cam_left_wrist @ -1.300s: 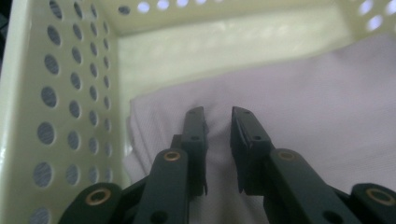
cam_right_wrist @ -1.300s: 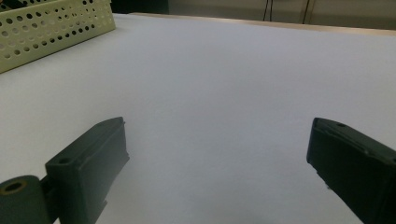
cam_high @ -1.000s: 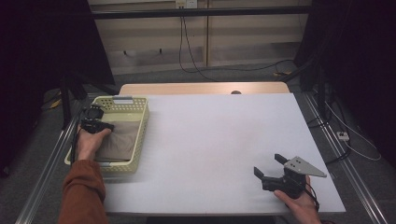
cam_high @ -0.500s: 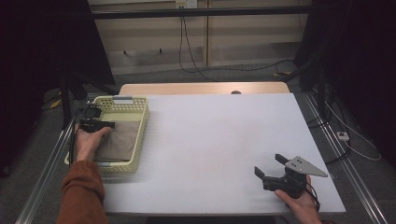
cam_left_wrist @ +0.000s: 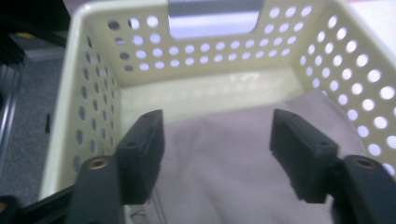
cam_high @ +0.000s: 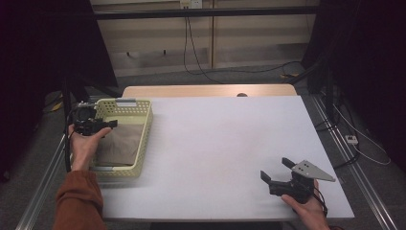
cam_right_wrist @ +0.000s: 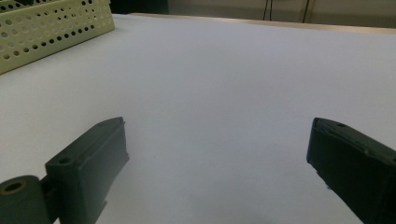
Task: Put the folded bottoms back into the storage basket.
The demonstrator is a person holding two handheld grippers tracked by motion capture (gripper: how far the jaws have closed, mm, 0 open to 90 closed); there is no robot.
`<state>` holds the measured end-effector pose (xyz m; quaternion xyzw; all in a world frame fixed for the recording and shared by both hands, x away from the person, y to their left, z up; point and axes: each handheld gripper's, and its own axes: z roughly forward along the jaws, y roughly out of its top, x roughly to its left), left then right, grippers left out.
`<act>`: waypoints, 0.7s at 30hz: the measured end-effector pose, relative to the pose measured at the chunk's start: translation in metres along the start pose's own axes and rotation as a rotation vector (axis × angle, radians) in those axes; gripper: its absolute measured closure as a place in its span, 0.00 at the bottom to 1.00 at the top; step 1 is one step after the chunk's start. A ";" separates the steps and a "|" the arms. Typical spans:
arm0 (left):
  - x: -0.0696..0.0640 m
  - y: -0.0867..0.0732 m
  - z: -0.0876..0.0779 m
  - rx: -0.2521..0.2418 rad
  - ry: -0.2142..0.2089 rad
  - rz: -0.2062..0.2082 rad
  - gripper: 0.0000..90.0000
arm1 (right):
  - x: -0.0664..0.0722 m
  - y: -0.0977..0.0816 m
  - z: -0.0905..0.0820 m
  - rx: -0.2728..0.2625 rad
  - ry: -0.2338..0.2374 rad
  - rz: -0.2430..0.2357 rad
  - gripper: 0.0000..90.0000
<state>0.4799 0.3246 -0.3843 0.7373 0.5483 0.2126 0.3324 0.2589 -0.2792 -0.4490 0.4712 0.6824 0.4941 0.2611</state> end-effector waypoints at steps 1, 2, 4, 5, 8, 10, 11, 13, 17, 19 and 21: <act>0.000 0.000 -0.002 -0.003 0.002 0.008 0.35 | 0.000 0.000 0.000 0.000 -0.001 -0.004 0.05; -0.001 0.000 -0.003 -0.010 0.001 0.014 0.32 | 0.000 0.000 0.000 0.000 -0.002 -0.004 0.05; -0.001 0.001 -0.006 -0.026 -0.003 0.020 0.25 | 0.001 0.000 0.000 0.000 -0.004 -0.007 0.05; -0.002 0.001 -0.008 -0.044 -0.007 0.018 0.22 | 0.001 0.000 0.000 0.000 -0.004 -0.006 0.05; -0.002 0.001 -0.014 -0.078 -0.024 -0.003 0.17 | 0.001 0.000 0.000 0.002 -0.004 -0.008 0.05; -0.002 0.001 -0.017 -0.093 -0.043 0.002 0.13 | 0.000 0.000 0.000 0.001 -0.005 -0.008 0.05; -0.003 0.001 -0.019 -0.095 -0.057 0.009 0.09 | 0.000 0.000 0.000 0.002 -0.006 -0.007 0.05; -0.004 0.001 -0.022 -0.113 -0.065 0.020 0.07 | 0.000 0.000 0.000 0.002 -0.005 -0.006 0.05; -0.006 0.000 -0.028 -0.151 -0.069 0.025 0.07 | 0.001 0.000 0.000 -0.001 -0.007 -0.008 0.05; -0.007 -0.002 -0.031 -0.175 -0.070 0.018 0.06 | 0.001 0.000 0.000 -0.003 -0.006 -0.010 0.05; -0.007 -0.004 -0.033 -0.169 -0.054 0.015 0.06 | 0.001 0.000 0.000 -0.002 -0.006 -0.008 0.05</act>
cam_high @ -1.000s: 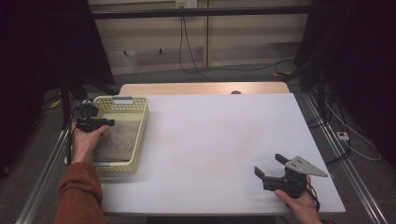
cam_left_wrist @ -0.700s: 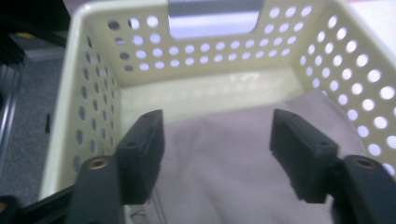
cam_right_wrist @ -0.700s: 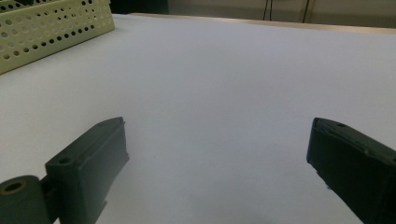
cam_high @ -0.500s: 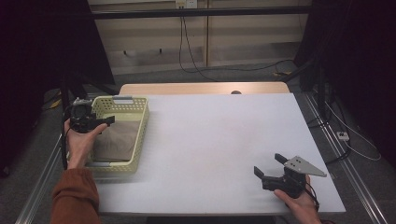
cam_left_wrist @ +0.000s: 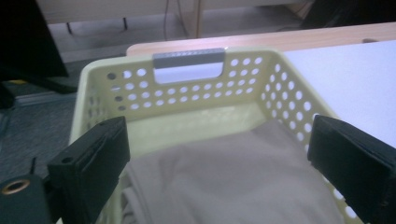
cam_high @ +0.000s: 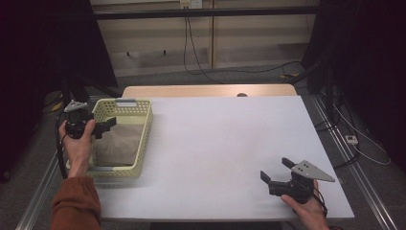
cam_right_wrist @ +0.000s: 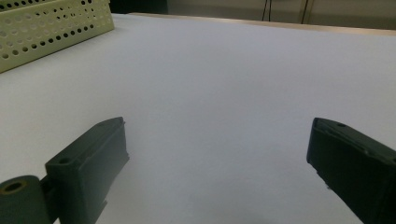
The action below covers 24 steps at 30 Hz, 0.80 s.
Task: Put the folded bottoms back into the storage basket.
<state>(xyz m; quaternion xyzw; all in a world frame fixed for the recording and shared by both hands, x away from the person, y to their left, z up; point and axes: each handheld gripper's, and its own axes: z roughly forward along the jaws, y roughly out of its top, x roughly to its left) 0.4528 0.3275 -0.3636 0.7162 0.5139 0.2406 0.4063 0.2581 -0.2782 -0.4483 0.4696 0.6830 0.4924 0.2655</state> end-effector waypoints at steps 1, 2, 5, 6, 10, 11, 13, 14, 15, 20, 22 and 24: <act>0.000 -0.001 -0.001 0.005 -0.013 -0.013 0.06 | 0.000 0.000 0.000 0.001 0.000 -0.001 0.05; 0.001 -0.001 -0.002 0.011 -0.038 -0.025 0.06 | 0.000 0.000 0.000 0.001 0.000 0.000 0.05; -0.003 -0.003 -0.008 -0.002 -0.011 0.000 0.07 | 0.000 0.000 0.000 0.000 0.000 -0.001 0.05; -0.004 -0.003 -0.010 -0.006 -0.007 0.013 0.07 | 0.000 0.000 0.000 0.000 0.000 0.000 0.05; -0.005 -0.004 -0.015 -0.031 -0.027 0.011 0.07 | 0.000 0.000 0.000 -0.001 0.000 -0.002 0.05; -0.005 -0.004 -0.016 -0.036 -0.025 0.018 0.07 | 0.000 0.000 0.001 -0.002 0.000 -0.002 0.05; -0.006 -0.004 -0.017 -0.042 -0.022 0.024 0.07 | 0.000 0.000 0.001 -0.001 0.000 -0.002 0.05; -0.006 -0.004 -0.019 -0.040 -0.018 0.027 0.07 | 0.000 0.000 0.000 -0.002 0.000 -0.003 0.05; -0.007 -0.004 -0.020 -0.050 -0.020 0.025 0.07 | 0.000 0.000 0.000 -0.002 -0.001 -0.001 0.05; -0.010 -0.005 -0.027 -0.056 -0.001 0.053 0.07 | 0.000 0.000 -0.001 -0.003 -0.001 0.000 0.05; -0.010 -0.006 -0.030 -0.063 -0.007 0.054 0.07 | 0.000 0.000 -0.001 -0.004 -0.001 -0.002 0.05; -0.010 -0.008 -0.032 -0.072 -0.014 0.051 0.07 | 0.001 0.000 -0.001 -0.003 0.000 -0.002 0.05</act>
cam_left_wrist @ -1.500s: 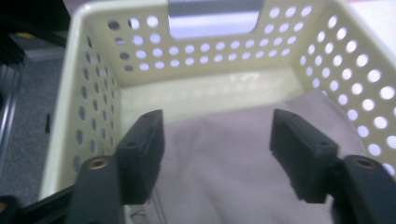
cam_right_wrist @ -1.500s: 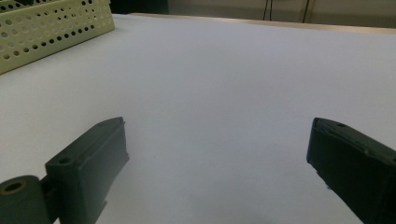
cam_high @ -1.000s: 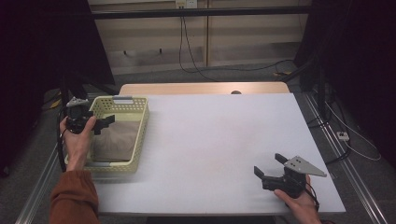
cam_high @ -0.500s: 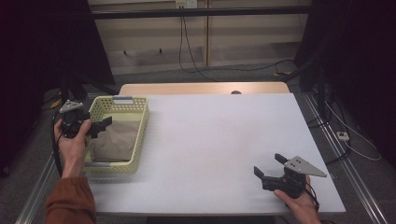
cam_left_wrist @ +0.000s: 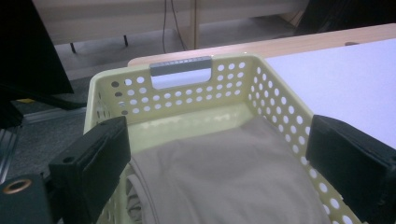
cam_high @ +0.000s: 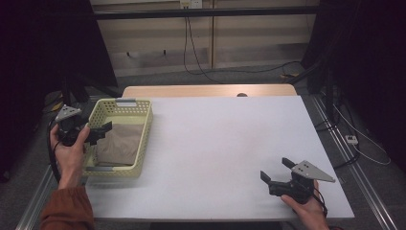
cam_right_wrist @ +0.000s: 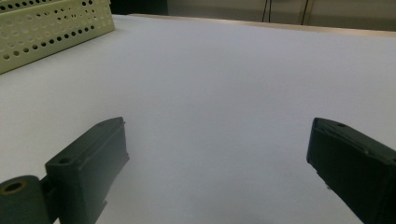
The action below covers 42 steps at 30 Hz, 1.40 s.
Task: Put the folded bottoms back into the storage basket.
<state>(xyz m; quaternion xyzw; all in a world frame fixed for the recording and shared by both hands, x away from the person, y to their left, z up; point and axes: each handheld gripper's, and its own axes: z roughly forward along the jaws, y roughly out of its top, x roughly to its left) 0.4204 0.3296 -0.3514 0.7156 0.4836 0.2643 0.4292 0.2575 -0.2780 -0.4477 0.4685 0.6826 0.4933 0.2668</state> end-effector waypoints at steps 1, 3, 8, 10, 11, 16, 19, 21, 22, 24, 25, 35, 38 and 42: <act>0.000 0.000 -0.001 0.004 0.000 0.002 0.07 | 0.000 0.000 0.000 0.000 0.000 -0.001 0.05; 0.000 -0.002 -0.003 -0.005 -0.028 -0.023 0.07 | 0.000 0.000 0.000 0.000 0.000 -0.001 0.05; -0.004 -0.006 -0.009 -0.004 -0.021 -0.019 0.08 | 0.000 0.000 0.000 0.004 0.001 -0.002 0.05; -0.006 -0.007 -0.011 -0.007 -0.019 -0.016 0.08 | 0.000 0.000 0.000 0.003 0.002 -0.003 0.05; -0.007 -0.007 -0.012 -0.008 -0.015 -0.010 0.08 | 0.000 0.000 0.000 0.004 0.002 -0.003 0.05; -0.012 -0.009 -0.017 0.005 0.002 0.017 0.08 | 0.000 0.000 0.000 0.004 0.003 -0.001 0.05; -0.014 -0.012 -0.021 -0.004 -0.001 0.012 0.08 | 0.000 0.000 0.000 0.004 0.003 -0.003 0.05; -0.015 -0.014 -0.022 -0.009 -0.001 0.012 0.08 | 0.000 0.000 0.000 0.003 0.003 -0.003 0.05; -0.015 -0.014 -0.023 -0.004 0.009 0.022 0.08 | 0.000 0.000 0.000 0.003 0.003 -0.002 0.05; -0.016 -0.015 -0.023 -0.002 0.013 0.021 0.08 | 0.000 0.000 0.000 0.004 0.002 -0.003 0.05; -0.017 -0.016 -0.023 -0.001 0.007 0.017 0.08 | 0.000 0.000 0.000 0.004 0.001 0.000 0.05; -0.026 -0.022 -0.028 -0.009 -0.002 0.032 0.08 | 0.000 0.000 0.001 0.005 0.003 0.000 0.05; -0.029 -0.024 -0.032 -0.018 -0.005 0.037 0.08 | 0.001 0.000 0.001 0.004 0.008 0.000 0.05; -0.033 -0.025 -0.037 -0.012 -0.014 0.064 0.08 | 0.001 0.000 0.001 0.004 0.006 -0.002 0.05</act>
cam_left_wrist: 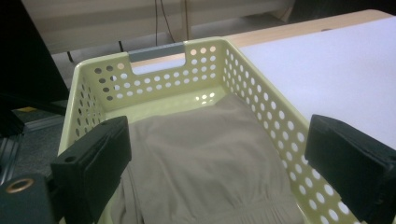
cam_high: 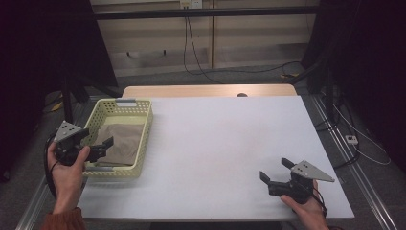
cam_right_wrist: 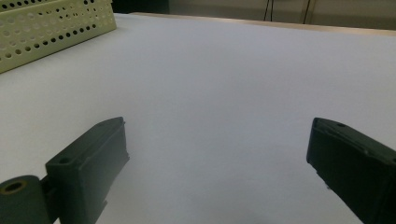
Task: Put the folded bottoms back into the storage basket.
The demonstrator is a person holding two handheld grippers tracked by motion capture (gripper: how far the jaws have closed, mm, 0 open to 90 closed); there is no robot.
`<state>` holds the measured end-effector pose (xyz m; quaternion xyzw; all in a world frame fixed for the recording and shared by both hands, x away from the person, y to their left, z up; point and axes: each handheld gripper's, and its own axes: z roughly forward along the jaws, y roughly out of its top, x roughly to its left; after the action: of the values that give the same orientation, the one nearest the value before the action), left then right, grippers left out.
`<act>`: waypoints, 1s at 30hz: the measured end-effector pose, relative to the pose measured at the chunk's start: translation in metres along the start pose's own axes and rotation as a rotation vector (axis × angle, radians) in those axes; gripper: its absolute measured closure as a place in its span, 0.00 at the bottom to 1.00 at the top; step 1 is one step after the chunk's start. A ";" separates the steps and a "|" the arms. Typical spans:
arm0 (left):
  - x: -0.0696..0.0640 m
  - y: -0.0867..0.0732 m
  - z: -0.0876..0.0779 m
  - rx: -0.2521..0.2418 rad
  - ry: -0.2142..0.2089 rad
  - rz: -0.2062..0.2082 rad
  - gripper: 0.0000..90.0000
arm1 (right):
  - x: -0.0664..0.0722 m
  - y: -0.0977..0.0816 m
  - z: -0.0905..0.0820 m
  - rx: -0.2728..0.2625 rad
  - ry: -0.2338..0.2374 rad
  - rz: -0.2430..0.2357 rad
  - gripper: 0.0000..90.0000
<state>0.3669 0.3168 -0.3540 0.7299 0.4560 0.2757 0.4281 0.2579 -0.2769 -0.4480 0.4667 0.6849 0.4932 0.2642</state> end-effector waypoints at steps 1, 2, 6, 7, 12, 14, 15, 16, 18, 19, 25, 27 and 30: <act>-0.001 0.000 -0.001 -0.002 -0.002 0.001 0.08 | 0.000 0.000 0.000 0.000 0.000 0.000 0.05; -0.002 -0.001 -0.002 -0.003 -0.002 0.005 0.08 | 0.000 0.000 0.000 0.000 -0.001 0.001 0.05; -0.007 -0.002 -0.007 -0.008 -0.003 0.009 0.08 | 0.000 0.000 0.000 0.002 -0.002 -0.001 0.05; -0.008 -0.003 -0.008 -0.018 -0.001 0.000 0.08 | 0.000 0.000 0.000 0.001 -0.002 0.001 0.05; -0.017 -0.003 -0.011 -0.028 -0.013 0.001 0.08 | 0.000 0.000 0.000 -0.001 -0.003 0.001 0.05; -0.021 -0.003 -0.011 -0.025 -0.019 0.007 0.08 | 0.000 0.000 0.000 -0.001 -0.002 0.002 0.05; -0.023 -0.004 -0.011 -0.021 -0.020 0.013 0.08 | 0.000 0.000 0.000 -0.001 -0.002 0.002 0.05; -0.026 -0.004 -0.011 -0.033 -0.026 0.010 0.08 | 0.000 0.000 0.000 0.001 -0.001 0.005 0.05; -0.030 -0.003 -0.011 -0.028 -0.033 0.021 0.08 | 0.000 0.000 0.000 -0.001 0.001 0.002 0.05; -0.032 -0.003 -0.010 -0.028 -0.036 0.024 0.08 | 0.000 0.000 0.000 -0.001 0.001 0.002 0.05; -0.043 0.000 -0.009 -0.039 -0.068 0.038 0.08 | 0.000 0.000 0.000 0.000 0.000 0.002 0.05; -0.050 0.000 -0.008 -0.039 -0.067 0.042 0.08 | 0.000 0.000 0.000 -0.001 0.000 0.000 0.05; -0.059 0.001 -0.006 -0.033 -0.089 0.057 0.08 | 0.000 0.000 0.000 -0.002 -0.001 0.000 0.05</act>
<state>0.3373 0.2654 -0.3512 0.7469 0.4109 0.2624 0.4521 0.2581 -0.2771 -0.4479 0.4666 0.6844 0.4936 0.2649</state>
